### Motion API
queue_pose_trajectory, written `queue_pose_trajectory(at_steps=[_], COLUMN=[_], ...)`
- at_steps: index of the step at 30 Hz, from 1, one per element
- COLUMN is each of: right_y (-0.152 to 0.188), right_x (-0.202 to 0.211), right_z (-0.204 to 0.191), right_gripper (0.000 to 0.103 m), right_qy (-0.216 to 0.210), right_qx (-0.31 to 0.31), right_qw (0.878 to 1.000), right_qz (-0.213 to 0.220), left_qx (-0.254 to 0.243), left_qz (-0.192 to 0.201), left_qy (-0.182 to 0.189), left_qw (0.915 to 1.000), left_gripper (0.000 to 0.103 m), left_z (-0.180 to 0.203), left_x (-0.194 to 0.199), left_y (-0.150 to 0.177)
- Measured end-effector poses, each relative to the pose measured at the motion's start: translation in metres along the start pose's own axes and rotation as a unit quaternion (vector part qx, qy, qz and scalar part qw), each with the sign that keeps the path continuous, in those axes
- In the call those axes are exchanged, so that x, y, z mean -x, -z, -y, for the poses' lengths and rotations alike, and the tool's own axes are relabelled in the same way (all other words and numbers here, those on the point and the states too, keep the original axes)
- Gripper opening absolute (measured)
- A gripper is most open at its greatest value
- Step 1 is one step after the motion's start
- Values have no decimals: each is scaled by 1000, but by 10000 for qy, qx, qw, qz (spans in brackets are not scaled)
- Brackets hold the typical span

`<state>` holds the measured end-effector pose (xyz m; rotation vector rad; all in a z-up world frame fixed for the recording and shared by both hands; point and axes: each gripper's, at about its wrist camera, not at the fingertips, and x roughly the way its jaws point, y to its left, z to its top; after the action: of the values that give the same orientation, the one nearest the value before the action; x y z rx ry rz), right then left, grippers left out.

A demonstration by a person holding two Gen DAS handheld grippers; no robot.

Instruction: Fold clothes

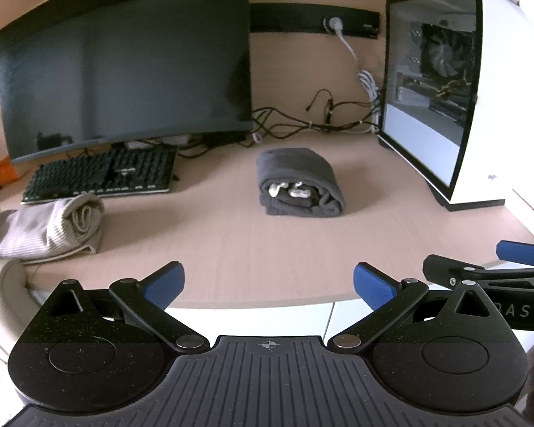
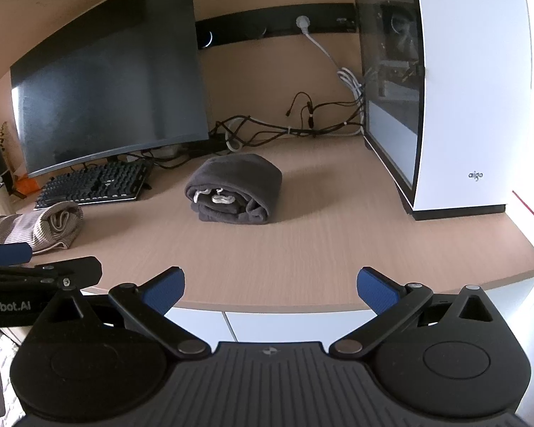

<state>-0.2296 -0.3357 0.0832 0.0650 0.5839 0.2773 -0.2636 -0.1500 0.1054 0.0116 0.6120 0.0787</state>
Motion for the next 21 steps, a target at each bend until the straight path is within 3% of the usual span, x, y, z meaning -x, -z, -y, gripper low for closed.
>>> queue_pose_trajectory(at_steps=[21], right_y=[-2], right_x=[-6], right_z=[5], right_gripper=[103], right_qy=[-127], right_qx=[-60], right_qw=[9999], right_qz=[-47], left_qx=[150], left_qz=[-319], left_qy=[-83], left_qw=[9993], left_gripper=[103], left_z=[-5], left_x=[-14], left_y=[0])
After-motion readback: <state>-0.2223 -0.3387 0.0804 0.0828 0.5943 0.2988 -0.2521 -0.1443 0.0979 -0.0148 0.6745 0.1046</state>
